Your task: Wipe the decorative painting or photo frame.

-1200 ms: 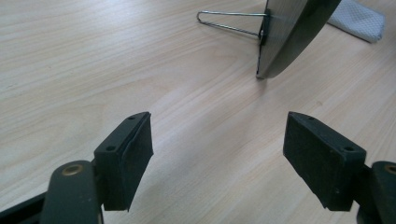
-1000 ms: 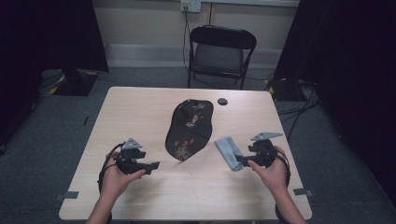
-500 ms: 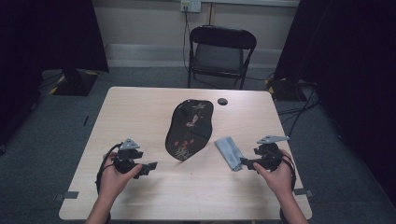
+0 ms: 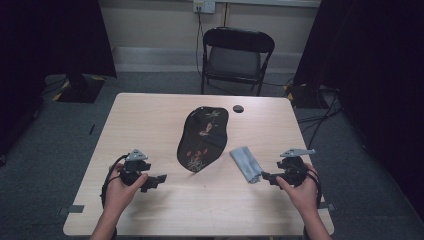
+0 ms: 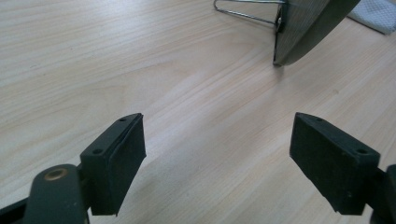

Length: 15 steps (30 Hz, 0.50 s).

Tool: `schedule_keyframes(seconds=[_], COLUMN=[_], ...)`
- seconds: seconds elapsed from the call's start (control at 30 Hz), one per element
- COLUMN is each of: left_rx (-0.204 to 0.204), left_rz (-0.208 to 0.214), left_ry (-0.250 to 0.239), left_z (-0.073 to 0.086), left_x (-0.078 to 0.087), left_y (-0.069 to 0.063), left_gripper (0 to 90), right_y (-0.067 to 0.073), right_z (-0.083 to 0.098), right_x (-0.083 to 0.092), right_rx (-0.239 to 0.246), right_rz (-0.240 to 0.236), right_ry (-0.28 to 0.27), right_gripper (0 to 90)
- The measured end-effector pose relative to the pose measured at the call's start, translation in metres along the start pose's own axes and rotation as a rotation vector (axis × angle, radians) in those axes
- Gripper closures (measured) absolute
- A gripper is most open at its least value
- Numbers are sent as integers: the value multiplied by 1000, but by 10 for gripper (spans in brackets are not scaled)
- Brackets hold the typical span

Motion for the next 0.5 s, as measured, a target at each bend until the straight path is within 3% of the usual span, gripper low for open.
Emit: schedule_keyframes(seconds=[0.27, 0.5], left_rx=[0, -3], left_rz=[-17, -17], left_ry=[-6, 13], left_z=[0, 5], left_x=[3, 2], left_y=[4, 8], left_gripper=[169, 171], right_y=[-3, -10], right_z=[9, 19], right_x=[1, 0], right_rx=[8, -25], right_rz=[-13, -14], right_ry=[7, 10], right_gripper=[170, 169])
Point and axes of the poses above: each handheld gripper's, and its own axes: x roughly backward along the jaws, z roughly out of its underside, y roughly to its left, the point moved 7 cm from there along -x, roughly forward along the jaws, and after that the axes turned 11 degrees about y, right-handed, at the moved point
